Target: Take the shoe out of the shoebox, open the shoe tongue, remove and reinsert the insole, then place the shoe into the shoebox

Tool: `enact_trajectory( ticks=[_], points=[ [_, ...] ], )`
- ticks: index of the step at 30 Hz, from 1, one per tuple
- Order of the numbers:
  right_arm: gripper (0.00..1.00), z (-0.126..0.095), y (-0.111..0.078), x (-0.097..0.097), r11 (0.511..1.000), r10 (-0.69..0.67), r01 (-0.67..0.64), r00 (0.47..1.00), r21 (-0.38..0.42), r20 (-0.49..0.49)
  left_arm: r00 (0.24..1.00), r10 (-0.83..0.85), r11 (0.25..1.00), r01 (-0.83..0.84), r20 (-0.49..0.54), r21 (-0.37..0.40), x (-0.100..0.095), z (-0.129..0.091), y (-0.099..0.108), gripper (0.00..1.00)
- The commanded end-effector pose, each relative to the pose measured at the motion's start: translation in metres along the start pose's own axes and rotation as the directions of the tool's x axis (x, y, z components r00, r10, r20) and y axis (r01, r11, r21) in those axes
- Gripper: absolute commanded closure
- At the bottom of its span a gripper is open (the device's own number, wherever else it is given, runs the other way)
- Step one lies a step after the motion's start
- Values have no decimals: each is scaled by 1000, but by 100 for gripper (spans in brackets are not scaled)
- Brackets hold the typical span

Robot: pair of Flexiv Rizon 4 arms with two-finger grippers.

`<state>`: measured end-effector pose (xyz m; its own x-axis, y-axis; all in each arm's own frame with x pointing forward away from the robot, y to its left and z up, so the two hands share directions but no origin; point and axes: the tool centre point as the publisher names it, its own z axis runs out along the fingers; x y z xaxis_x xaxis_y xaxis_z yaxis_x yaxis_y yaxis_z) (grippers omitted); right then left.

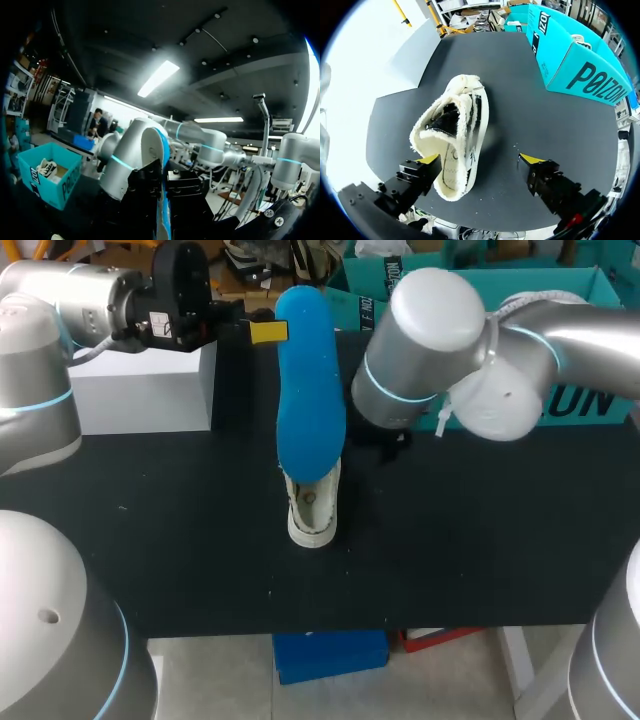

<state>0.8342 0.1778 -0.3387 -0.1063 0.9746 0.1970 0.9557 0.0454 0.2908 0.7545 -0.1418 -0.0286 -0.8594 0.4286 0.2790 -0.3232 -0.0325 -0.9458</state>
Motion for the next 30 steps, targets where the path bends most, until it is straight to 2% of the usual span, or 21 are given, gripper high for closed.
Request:
enact_trajectory(
  ticks=[1,6,9,14,16,30],
  points=[
    [0,-23,-5,-27,1000,-5,4,989,-6,-151,1000,2,1000,-2,1,1,0,1,1,100],
    [0,-31,-2,-34,1000,-9,8,956,-2,-294,1000,2,1000,-2,1,1,0,1,1,100],
    [0,-37,2,-34,999,-38,37,902,-9,-429,1000,2,1000,-2,1,1,0,1,1,100],
    [0,-50,8,-35,998,-68,52,838,-46,-541,1000,2,1000,-2,1,1,0,1,1,100],
    [0,-54,11,-34,996,-84,67,824,-51,-560,1000,2,1000,-2,1,1,0,1,1,100],
    [0,-54,11,-34,996,-84,67,824,-51,-560,1000,2,1000,-2,1,1,0,1,1,100]
  ],
)
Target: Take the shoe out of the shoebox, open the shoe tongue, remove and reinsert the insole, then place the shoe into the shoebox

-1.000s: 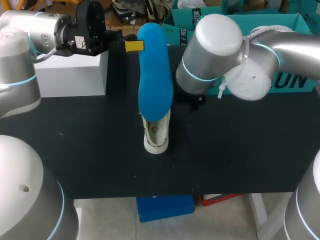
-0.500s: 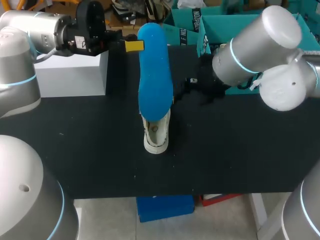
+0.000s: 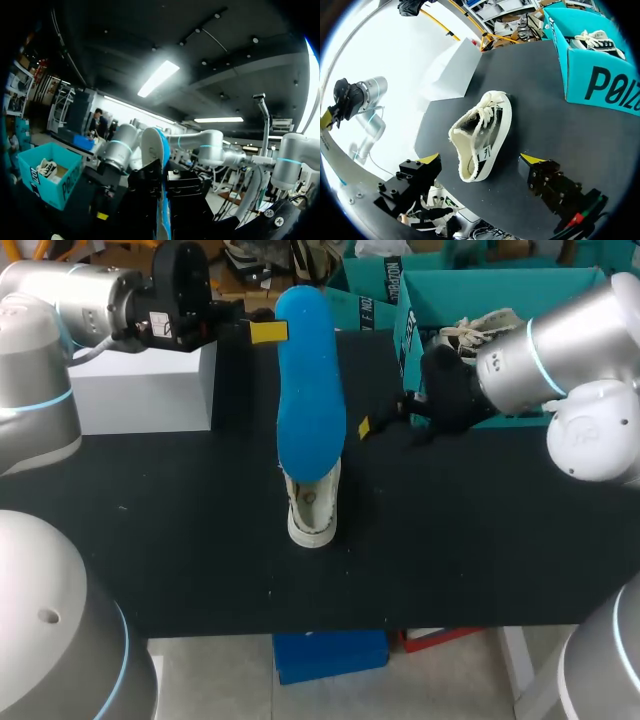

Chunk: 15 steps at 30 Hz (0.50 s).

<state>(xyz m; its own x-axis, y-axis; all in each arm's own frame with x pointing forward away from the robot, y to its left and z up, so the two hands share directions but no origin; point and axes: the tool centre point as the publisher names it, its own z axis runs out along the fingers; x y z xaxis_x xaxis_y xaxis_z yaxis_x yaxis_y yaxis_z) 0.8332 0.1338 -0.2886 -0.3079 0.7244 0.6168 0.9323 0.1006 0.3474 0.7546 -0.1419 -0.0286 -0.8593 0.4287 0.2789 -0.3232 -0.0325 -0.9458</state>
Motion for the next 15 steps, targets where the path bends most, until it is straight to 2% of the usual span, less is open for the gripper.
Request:
enact_trajectory(
  ticks=[1,5,7,12,15],
  points=[
    [0,1,-1,-3,1000,-2,2,998,-3,-68,1000,2,1000,-2,2,1,0,0,1,100],
    [0,1,-1,-3,1000,-2,2,998,-3,-68,1000,2,1000,-2,2,1,0,0,1,100],
    [0,-2,-2,-1,1000,8,-8,991,4,-136,1000,2,1000,-2,2,1,0,0,1,100],
    [0,-10,6,4,1000,2,-2,979,1,-202,1000,2,1000,-2,2,1,0,0,1,100],
    [0,-11,10,7,1000,-5,8,981,14,-193,1000,2,1000,-2,2,1,0,0,1,100]
  ],
)
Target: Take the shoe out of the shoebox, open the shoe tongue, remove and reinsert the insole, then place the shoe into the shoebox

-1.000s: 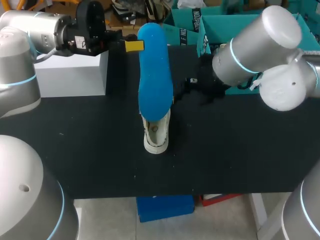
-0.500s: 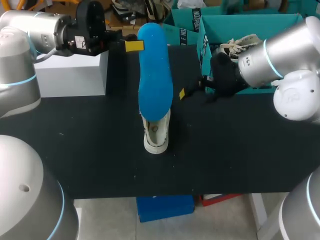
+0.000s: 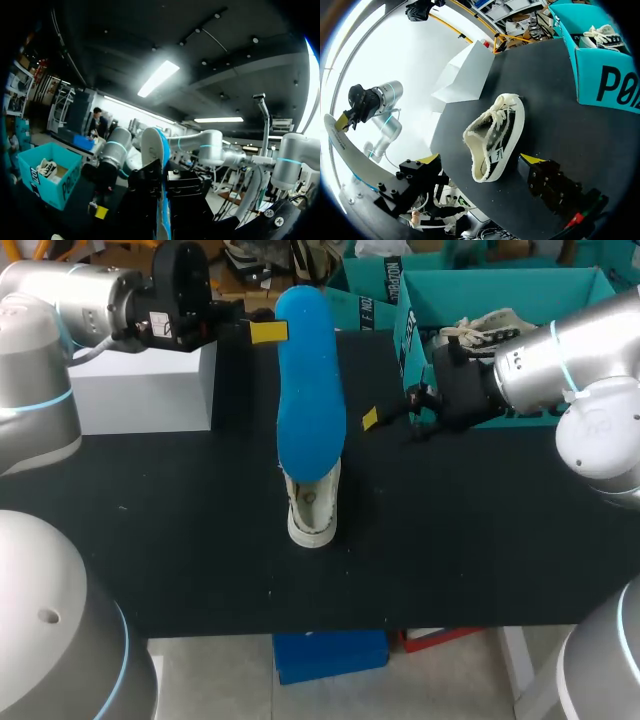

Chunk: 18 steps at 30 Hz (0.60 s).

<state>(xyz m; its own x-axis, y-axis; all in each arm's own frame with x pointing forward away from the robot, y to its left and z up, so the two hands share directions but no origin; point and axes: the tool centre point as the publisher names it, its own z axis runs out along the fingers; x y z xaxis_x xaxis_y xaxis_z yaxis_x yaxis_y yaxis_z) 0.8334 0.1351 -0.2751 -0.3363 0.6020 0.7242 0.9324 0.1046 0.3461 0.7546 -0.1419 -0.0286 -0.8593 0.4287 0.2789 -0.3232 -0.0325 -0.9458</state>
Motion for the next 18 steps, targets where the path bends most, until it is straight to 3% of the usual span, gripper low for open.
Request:
enact_trajectory(
  ticks=[1,5,7,18],
  points=[
    [0,-2,6,-2,1000,-5,6,1000,14,-31,1000,2,1000,-2,1,1,0,0,1,100],
    [0,0,9,2,1000,6,-6,998,6,-66,1000,2,1000,-2,1,1,0,0,1,100],
    [0,2,9,3,999,30,-33,990,-15,-140,1000,2,1000,-2,1,1,0,0,1,100],
    [0,11,5,7,995,72,-87,974,-57,-217,1000,2,1000,-2,1,1,0,0,1,100]
  ],
)
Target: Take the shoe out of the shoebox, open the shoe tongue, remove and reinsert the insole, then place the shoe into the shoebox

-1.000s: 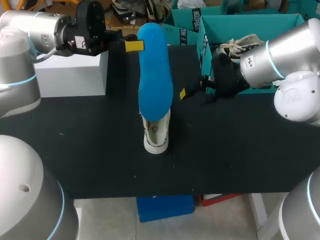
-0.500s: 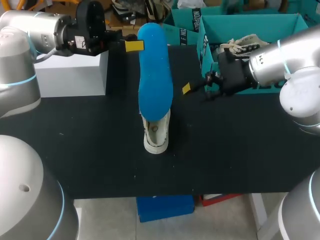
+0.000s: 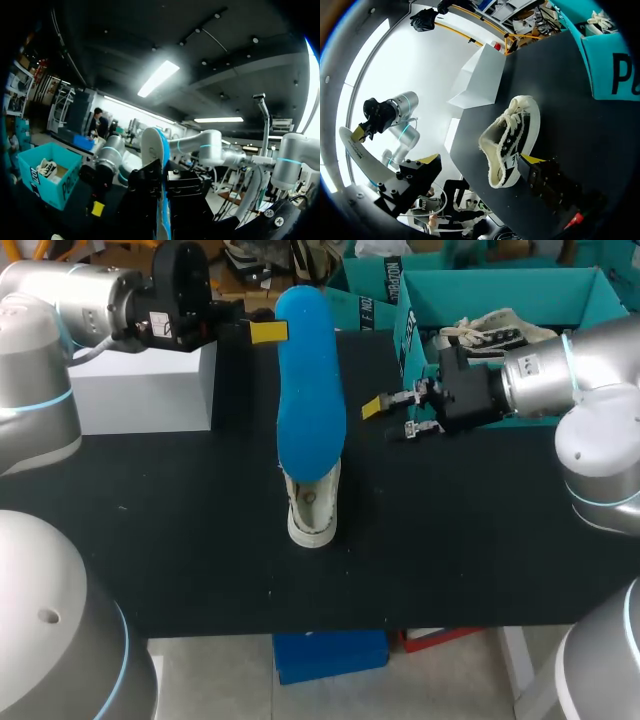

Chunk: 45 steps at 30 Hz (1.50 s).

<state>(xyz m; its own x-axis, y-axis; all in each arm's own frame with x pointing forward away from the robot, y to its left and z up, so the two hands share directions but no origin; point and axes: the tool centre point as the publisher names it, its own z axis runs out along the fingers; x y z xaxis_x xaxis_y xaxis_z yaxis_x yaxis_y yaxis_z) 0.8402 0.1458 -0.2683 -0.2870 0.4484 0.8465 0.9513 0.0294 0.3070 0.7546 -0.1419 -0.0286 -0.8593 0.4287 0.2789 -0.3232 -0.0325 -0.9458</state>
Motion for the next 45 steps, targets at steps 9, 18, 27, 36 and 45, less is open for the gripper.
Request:
enact_trajectory(
  ticks=[9,18,27,36,45],
  points=[
    [0,6,-3,-1,997,17,-25,993,-70,-120,1000,2,1000,-2,1,1,0,1,1,100],
    [0,0,7,5,993,12,-30,986,-110,-165,1000,2,1000,-2,1,1,0,1,1,100],
    [0,0,7,5,993,12,-30,986,-110,-165,991,126,985,-119,50,-128,2,3,-2,100],
    [0,0,7,5,993,12,-30,986,-110,-165,855,516,779,-441,56,-447,10,14,9,100],
    [0,0,7,5,993,12,-30,986,-110,-165,614,782,431,-658,-109,-617,16,20,36,100]
  ],
)
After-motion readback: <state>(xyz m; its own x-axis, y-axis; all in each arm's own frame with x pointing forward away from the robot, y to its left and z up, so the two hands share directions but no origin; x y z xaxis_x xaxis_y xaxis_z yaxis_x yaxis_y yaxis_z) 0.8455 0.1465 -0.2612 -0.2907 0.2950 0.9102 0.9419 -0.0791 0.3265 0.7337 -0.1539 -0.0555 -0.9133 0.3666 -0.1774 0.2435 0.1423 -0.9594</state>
